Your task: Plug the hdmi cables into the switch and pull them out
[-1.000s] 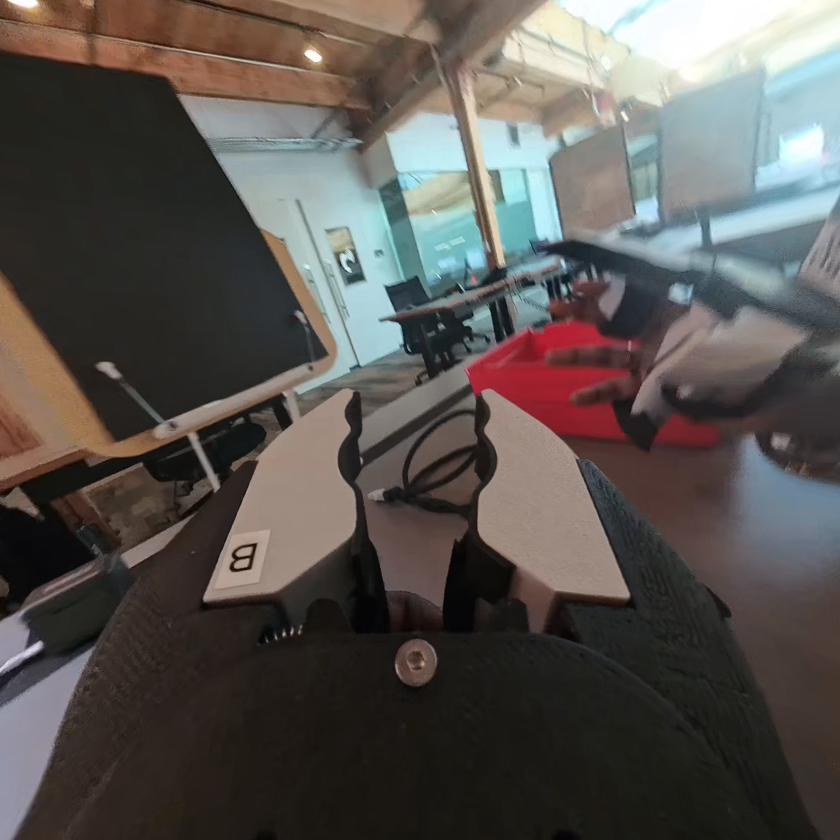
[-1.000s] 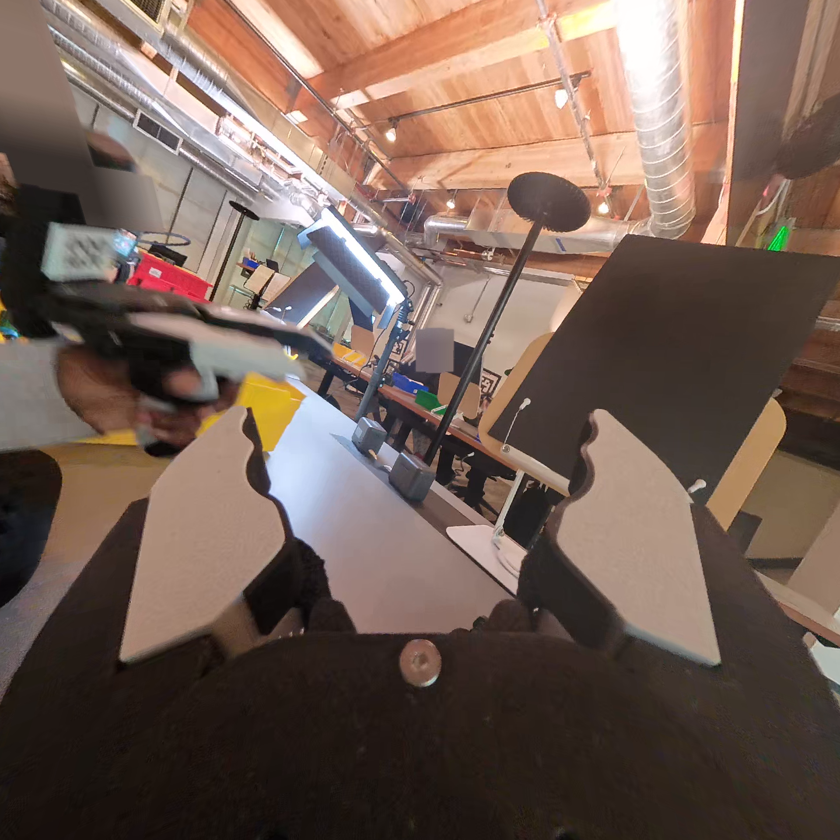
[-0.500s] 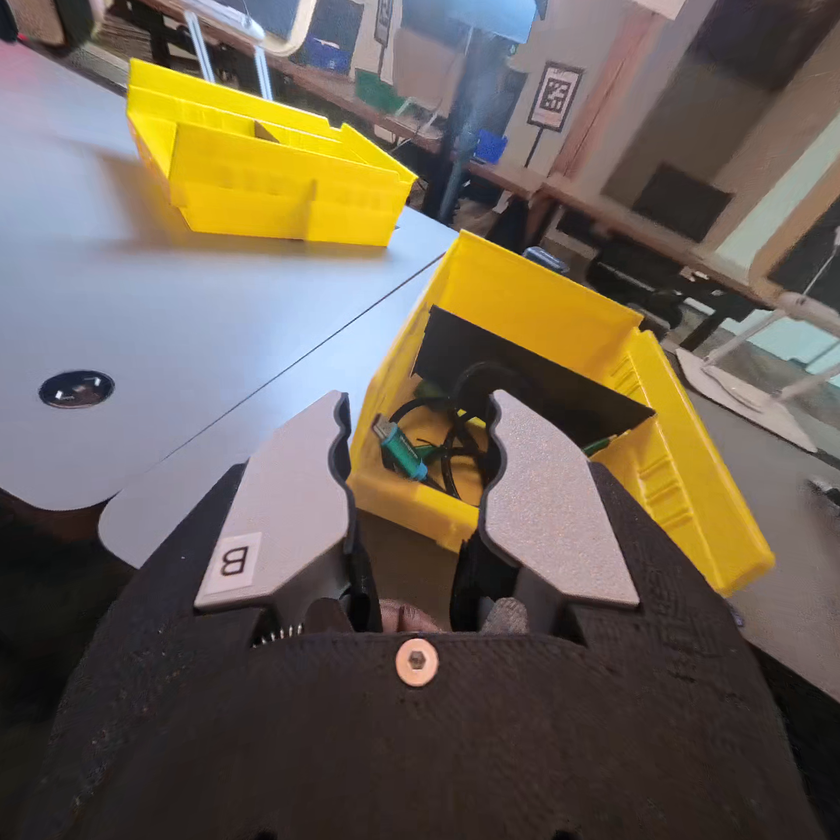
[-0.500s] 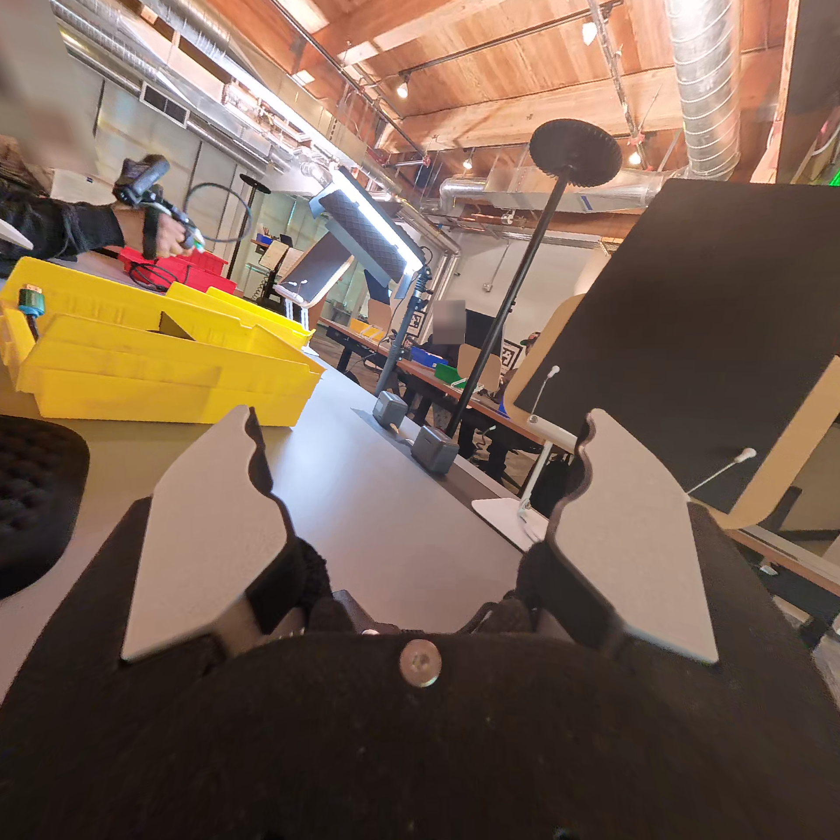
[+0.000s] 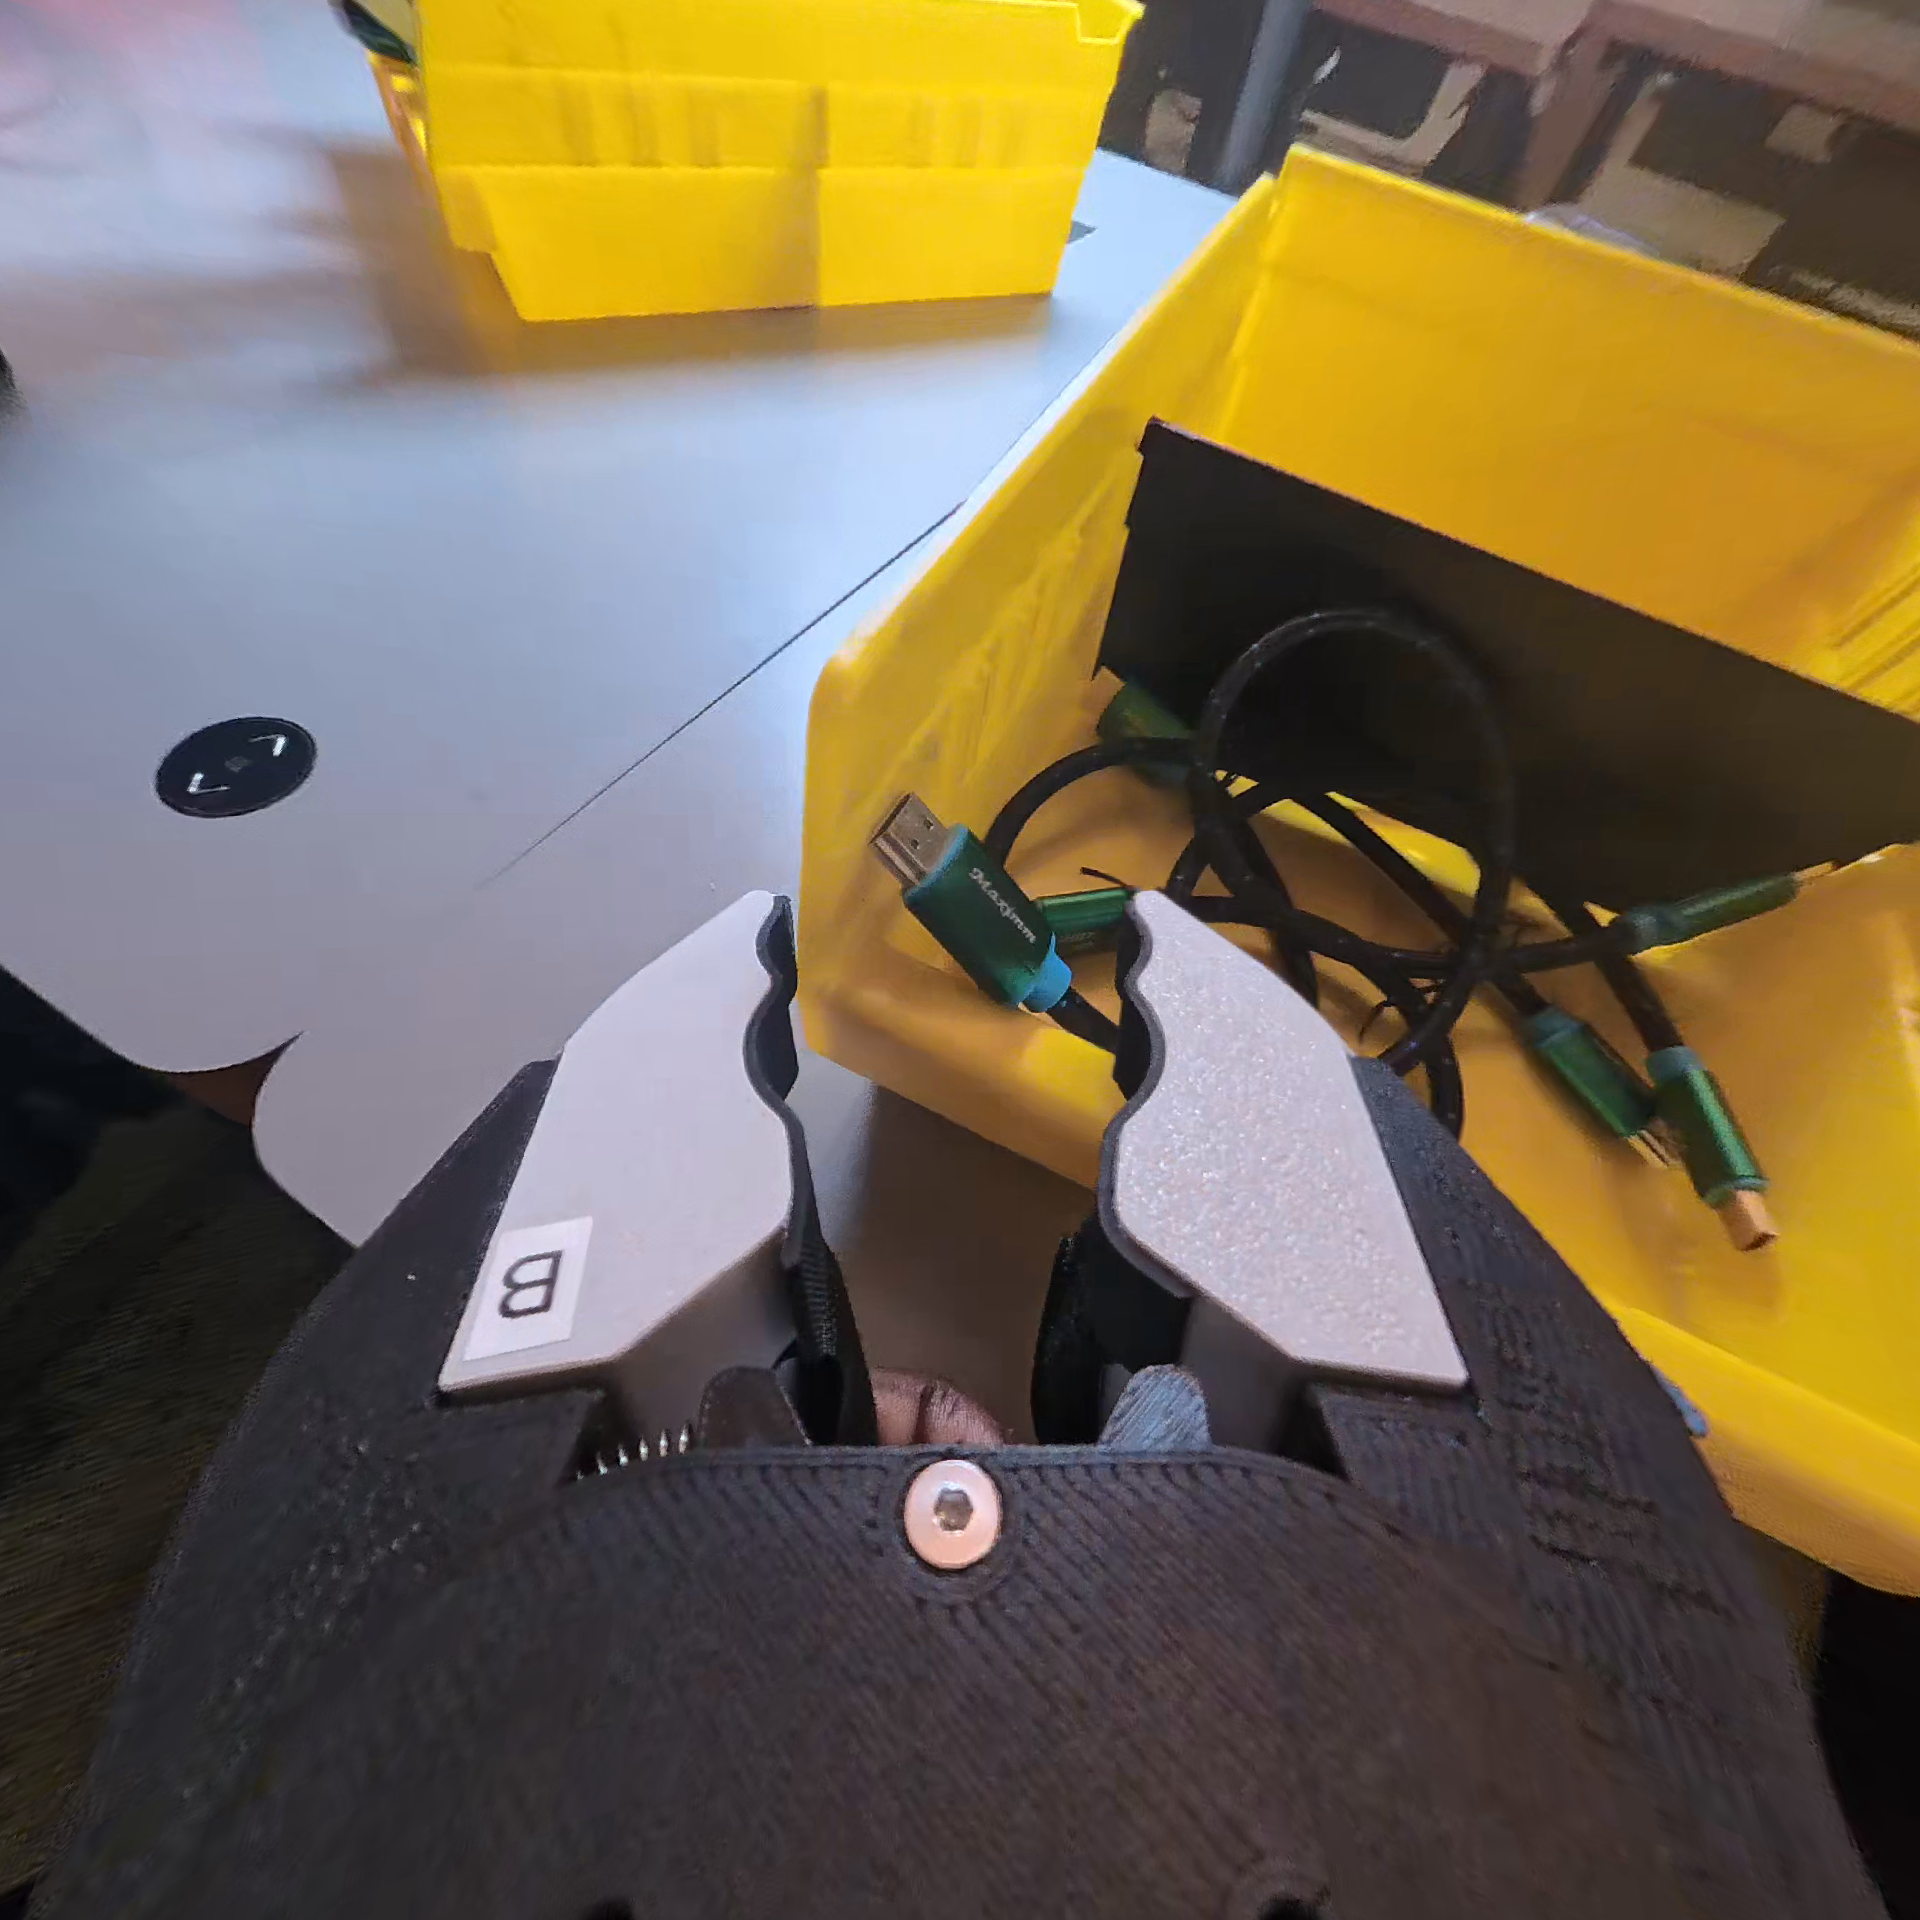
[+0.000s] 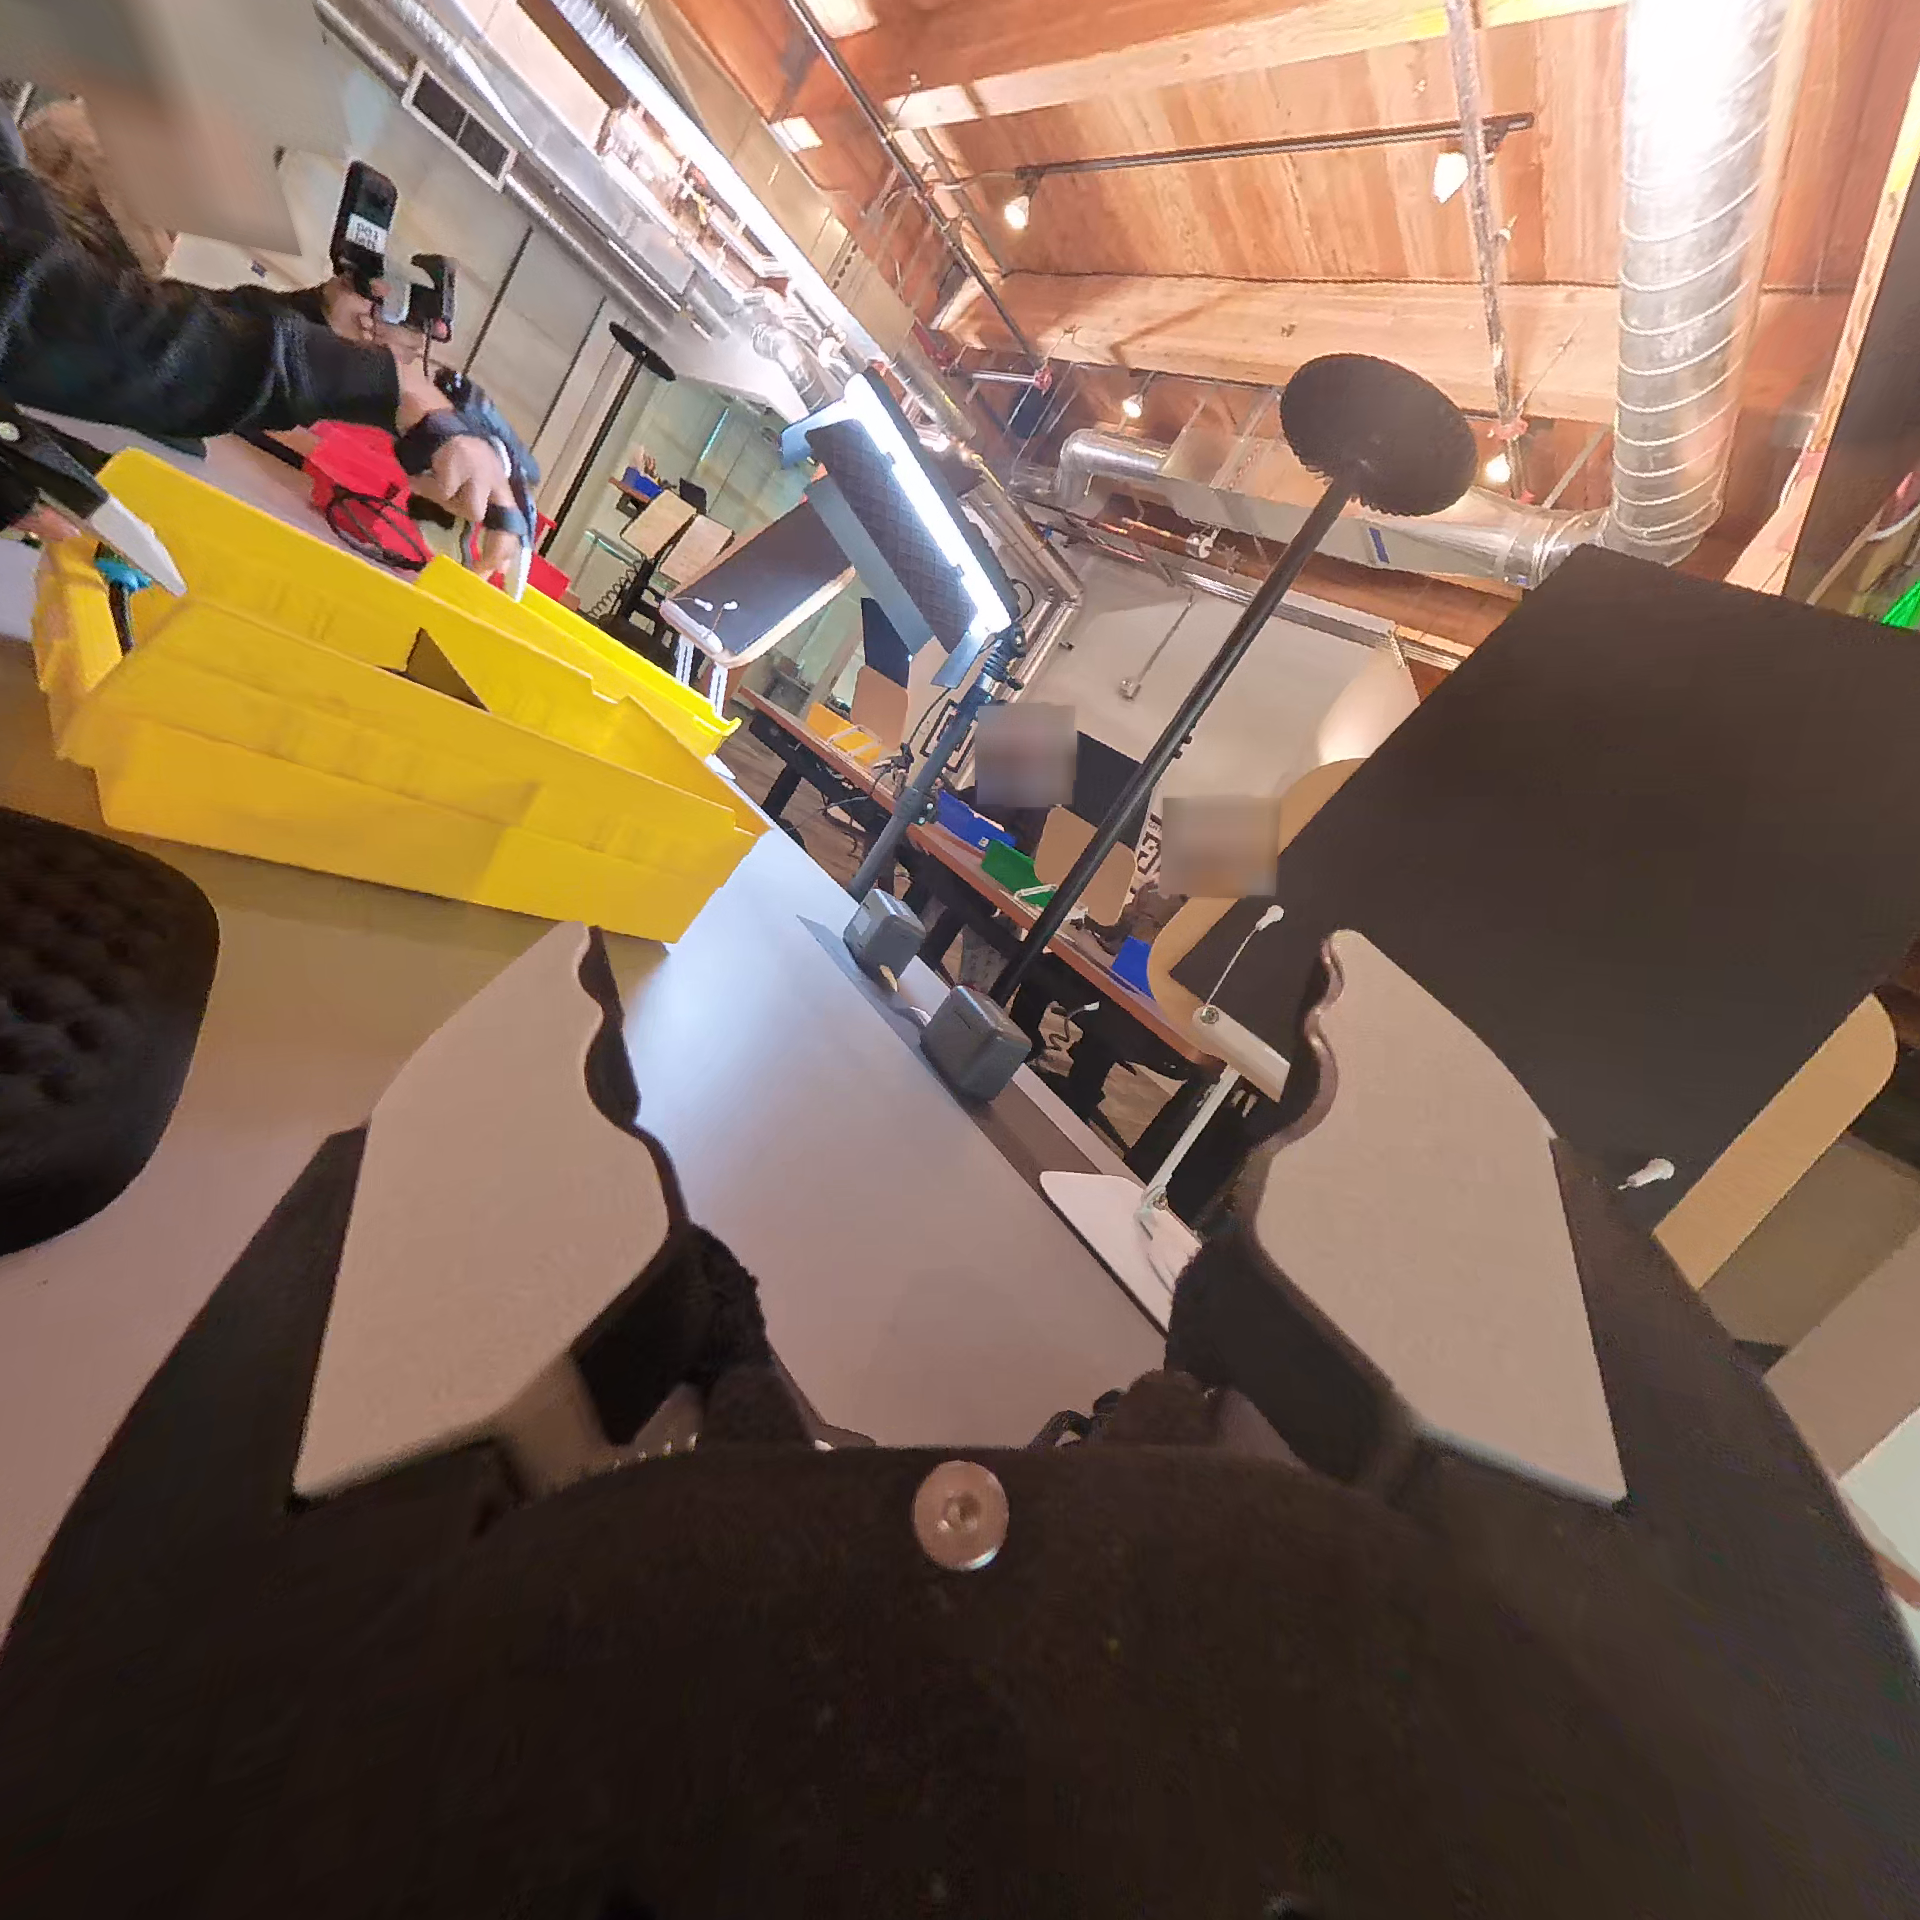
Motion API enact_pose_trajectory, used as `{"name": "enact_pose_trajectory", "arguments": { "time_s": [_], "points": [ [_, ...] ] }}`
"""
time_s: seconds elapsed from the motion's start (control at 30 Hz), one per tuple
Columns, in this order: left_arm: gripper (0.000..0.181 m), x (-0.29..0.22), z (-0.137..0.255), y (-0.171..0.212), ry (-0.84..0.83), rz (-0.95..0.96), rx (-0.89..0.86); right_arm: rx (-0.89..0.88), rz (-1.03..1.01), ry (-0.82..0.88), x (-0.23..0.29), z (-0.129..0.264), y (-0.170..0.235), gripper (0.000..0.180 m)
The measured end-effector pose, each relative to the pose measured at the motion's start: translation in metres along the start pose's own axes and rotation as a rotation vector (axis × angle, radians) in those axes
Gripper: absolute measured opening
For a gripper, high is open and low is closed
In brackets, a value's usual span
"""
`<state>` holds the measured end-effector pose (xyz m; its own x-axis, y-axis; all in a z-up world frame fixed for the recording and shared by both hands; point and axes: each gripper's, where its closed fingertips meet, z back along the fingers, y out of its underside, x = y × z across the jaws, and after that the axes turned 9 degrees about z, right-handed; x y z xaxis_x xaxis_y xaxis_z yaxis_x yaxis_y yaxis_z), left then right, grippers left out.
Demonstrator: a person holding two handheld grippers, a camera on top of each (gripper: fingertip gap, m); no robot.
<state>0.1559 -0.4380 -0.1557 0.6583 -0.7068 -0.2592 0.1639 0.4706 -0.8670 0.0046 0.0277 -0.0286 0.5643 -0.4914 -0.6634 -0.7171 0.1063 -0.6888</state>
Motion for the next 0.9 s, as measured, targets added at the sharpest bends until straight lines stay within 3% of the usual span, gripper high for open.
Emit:
{"name": "enact_pose_trajectory", "arguments": {
  "time_s": [0.27, 0.9],
  "points": [
    [0.055, 0.003, 0.006, 0.011, -0.164, -0.196, 0.178, 0.051, 0.045, -0.014, 0.004, -0.001, 0.015, 0.120],
    [0.042, -0.001, 0.018, 0.009, -0.112, -0.193, 0.215, 0.094, 0.152, -0.062, 0.018, -0.003, 0.025, 0.113]
  ]
}}
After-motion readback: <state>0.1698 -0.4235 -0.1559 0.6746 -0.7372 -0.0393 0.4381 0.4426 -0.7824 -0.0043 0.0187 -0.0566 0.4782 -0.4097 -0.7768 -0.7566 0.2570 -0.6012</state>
